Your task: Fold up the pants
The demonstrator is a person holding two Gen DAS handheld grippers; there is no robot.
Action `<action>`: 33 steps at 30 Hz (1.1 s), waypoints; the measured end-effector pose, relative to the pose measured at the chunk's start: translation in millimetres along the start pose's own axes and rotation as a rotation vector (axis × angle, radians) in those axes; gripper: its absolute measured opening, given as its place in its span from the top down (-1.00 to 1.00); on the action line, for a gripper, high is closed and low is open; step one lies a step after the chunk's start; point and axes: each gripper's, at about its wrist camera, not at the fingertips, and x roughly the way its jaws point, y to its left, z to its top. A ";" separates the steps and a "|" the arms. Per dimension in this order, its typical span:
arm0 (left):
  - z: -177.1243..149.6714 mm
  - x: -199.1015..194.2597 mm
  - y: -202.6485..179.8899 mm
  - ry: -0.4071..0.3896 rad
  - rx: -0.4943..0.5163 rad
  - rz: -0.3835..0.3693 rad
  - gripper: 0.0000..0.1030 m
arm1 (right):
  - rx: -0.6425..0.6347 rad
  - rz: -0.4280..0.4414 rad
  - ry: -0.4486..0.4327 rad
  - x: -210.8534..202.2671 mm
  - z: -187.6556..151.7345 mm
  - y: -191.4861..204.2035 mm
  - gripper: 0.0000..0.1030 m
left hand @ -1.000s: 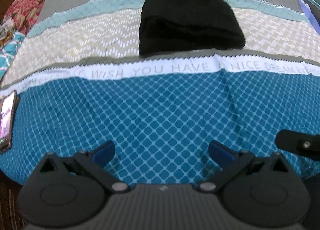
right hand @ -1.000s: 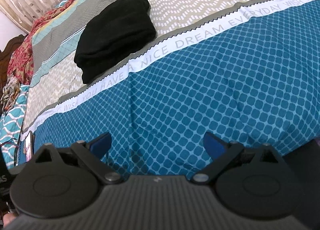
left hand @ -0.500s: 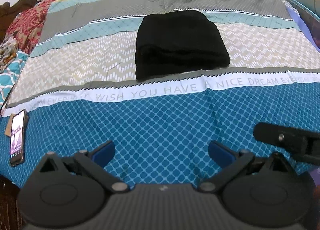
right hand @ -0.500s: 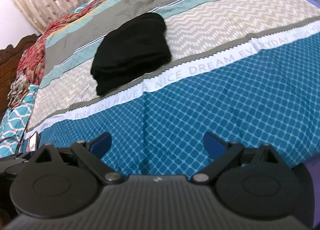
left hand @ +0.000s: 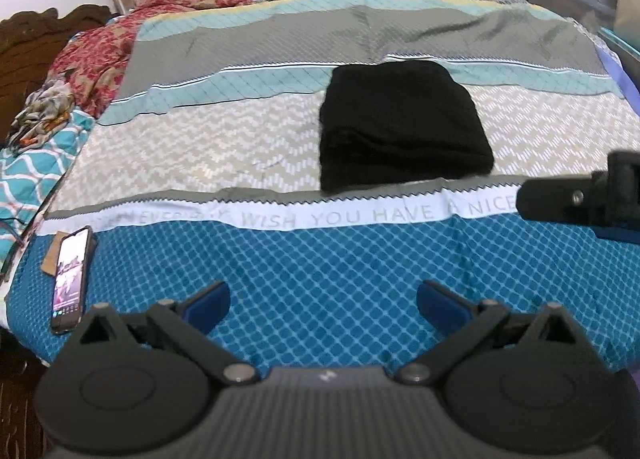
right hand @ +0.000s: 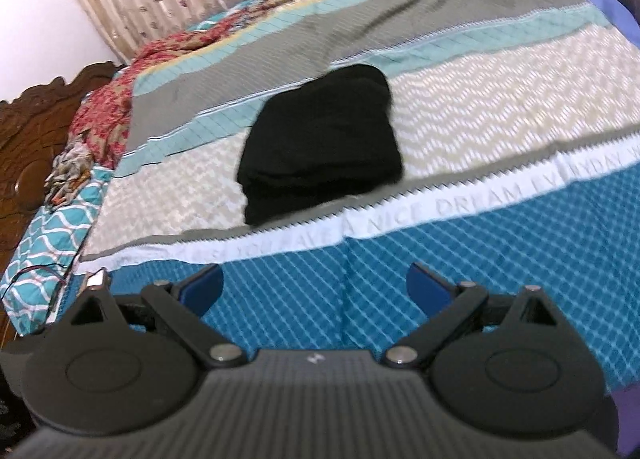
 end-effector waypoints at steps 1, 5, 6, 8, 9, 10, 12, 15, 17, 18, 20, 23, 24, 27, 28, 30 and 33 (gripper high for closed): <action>0.4 -0.9 2.3 -0.003 -0.005 0.004 -1.00 | -0.006 0.010 0.001 0.0 1.2 1.3 -0.93; 1.2 -4.6 11.1 -0.014 -0.027 0.018 -1.00 | -0.027 0.042 0.000 2.9 2.3 14.4 -0.93; 1.2 -5.3 13.1 -0.014 -0.031 0.022 -1.00 | -0.030 0.046 -0.002 3.5 1.5 17.0 -0.93; 0.3 -6.3 15.8 -0.015 -0.033 0.030 -1.00 | -0.035 0.055 -0.001 4.1 -0.3 19.7 -0.93; -0.2 -6.3 16.9 -0.015 -0.032 0.034 -1.00 | -0.037 0.057 0.000 3.8 -1.0 19.9 -0.93; -0.3 -6.2 17.5 -0.013 -0.031 0.037 -1.00 | -0.040 0.057 -0.002 3.7 -2.3 20.6 -0.93; -1.2 -5.3 19.1 -0.008 -0.032 0.039 -1.00 | -0.048 0.056 -0.006 3.4 -4.6 23.7 -0.93; -2.6 -4.7 20.9 0.000 -0.035 0.034 -1.00 | -0.057 0.060 -0.017 2.0 -8.3 27.3 -0.93; -3.5 -4.3 20.6 0.004 -0.031 0.035 -1.00 | -0.058 0.060 -0.029 0.0 -10.7 28.5 -0.93; -3.9 -4.0 20.3 0.007 -0.029 0.035 -1.00 | -0.056 0.058 -0.035 -1.3 -11.9 27.8 -0.93; -4.8 -3.4 19.9 0.013 -0.029 0.035 -1.00 | -0.045 0.052 -0.045 -2.1 -14.8 28.7 -0.93; -5.9 -2.6 19.9 0.019 -0.030 0.035 -1.00 | -0.026 0.042 -0.053 -2.0 -18.9 27.2 -0.93; -6.6 -2.4 19.7 0.020 -0.030 0.036 -1.00 | -0.022 0.038 -0.053 -1.7 -20.0 26.2 -0.93; -7.9 -0.8 19.8 0.028 -0.026 0.040 -1.00 | -0.004 0.029 -0.047 -0.7 -24.6 25.2 -0.93; -8.3 -0.2 20.2 0.030 -0.025 0.041 -1.00 | 0.000 0.027 -0.042 0.1 -25.8 25.2 -0.93; -8.9 0.7 19.8 0.035 -0.023 0.046 -1.00 | 0.003 0.028 -0.034 1.0 -27.7 25.8 -0.93; -10.5 1.5 20.5 0.041 -0.024 0.052 -1.00 | 0.001 0.030 -0.035 0.1 -29.5 27.9 -0.93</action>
